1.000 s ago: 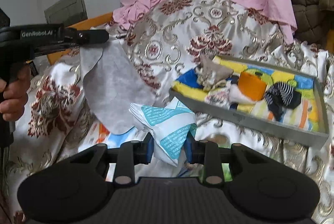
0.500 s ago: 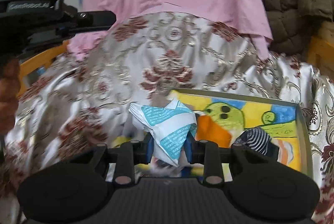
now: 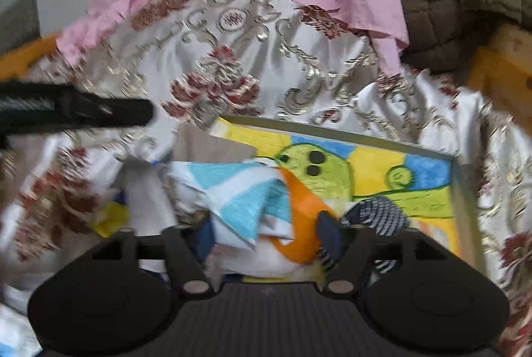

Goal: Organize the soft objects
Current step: 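Open left tool to drop grey cloth in tray while right tool releases striped cloth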

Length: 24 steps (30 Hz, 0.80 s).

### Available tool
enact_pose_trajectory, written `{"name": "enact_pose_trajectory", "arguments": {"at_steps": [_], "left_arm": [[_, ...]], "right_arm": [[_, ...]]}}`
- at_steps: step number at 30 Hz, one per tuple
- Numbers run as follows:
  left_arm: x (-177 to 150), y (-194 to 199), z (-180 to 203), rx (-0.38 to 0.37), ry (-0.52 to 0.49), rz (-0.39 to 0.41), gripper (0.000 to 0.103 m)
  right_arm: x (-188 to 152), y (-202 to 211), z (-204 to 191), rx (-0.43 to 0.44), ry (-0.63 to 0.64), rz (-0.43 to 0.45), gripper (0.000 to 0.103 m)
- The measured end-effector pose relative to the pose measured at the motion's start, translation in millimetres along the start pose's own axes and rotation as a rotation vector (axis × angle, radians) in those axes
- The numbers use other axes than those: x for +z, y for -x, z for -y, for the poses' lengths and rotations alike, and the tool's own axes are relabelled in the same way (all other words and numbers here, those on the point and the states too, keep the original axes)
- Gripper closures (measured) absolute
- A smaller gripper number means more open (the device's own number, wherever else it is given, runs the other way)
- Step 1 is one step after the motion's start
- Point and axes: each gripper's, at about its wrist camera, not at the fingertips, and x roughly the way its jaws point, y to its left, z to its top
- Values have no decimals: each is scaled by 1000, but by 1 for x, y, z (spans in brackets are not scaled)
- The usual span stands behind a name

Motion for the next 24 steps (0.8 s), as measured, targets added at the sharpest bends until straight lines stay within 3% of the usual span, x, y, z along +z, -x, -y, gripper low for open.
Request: {"name": "enact_pose_trajectory", "arguments": {"at_steps": [6,11,17,24], "left_arm": [[-1,18,1,32,5,-7,51],[-6,38,8,50,-6,-15,35],[-12,72,21,83,-24,-19,30],[-19,127,41,97,-42,35,17]], "right_arm": [[2,14,6,-23,-23,-23,14],[7,30,13,-50,-40,-18,8],[9,52,16,-47,-81,-14,8],[-1,129,18,0,-116,111,3]]}}
